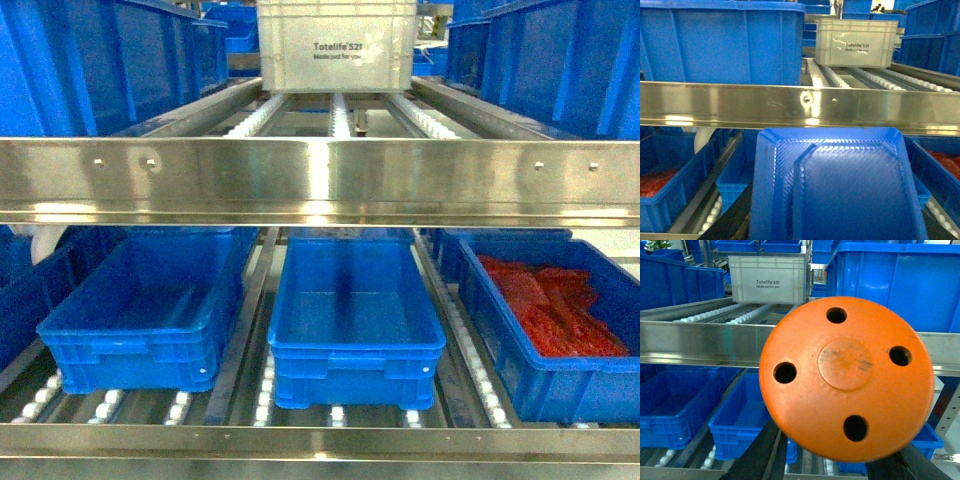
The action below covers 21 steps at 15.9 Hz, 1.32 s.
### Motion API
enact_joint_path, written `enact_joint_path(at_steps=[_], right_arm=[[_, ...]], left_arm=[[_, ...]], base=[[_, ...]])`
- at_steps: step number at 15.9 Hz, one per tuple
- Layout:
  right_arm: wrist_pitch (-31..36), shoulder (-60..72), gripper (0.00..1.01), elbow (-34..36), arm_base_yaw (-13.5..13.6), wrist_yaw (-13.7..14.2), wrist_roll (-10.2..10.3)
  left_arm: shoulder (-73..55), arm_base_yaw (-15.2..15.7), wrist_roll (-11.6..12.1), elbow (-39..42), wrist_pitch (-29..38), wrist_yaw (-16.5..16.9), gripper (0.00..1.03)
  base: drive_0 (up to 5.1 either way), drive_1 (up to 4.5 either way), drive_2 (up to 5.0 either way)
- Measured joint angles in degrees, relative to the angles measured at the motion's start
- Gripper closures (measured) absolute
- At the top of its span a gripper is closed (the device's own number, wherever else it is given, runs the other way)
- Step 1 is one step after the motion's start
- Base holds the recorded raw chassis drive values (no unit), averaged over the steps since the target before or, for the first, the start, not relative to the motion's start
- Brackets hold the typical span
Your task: Sort blue parts and orange caps into right shelf containers
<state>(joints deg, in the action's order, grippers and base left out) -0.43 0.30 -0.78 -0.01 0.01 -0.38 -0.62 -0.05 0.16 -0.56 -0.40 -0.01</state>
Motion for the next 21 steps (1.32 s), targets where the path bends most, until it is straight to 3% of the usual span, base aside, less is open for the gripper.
enact_joint_path(at_steps=[12, 21], right_arm=[[0.07, 0.00, 0.63, 0.00, 0.00, 0.00, 0.00], [0.07, 0.00, 0.63, 0.02, 0.00, -0.17, 0.00]], left_arm=[[0.00, 0.00, 0.00, 0.00, 0.07, 0.00, 0.60], [0.00, 0.00, -0.02, 0.00, 0.00, -0.04, 0.60]], base=[[-4.9, 2.56, 2.6], [0.0, 0.00, 0.0]])
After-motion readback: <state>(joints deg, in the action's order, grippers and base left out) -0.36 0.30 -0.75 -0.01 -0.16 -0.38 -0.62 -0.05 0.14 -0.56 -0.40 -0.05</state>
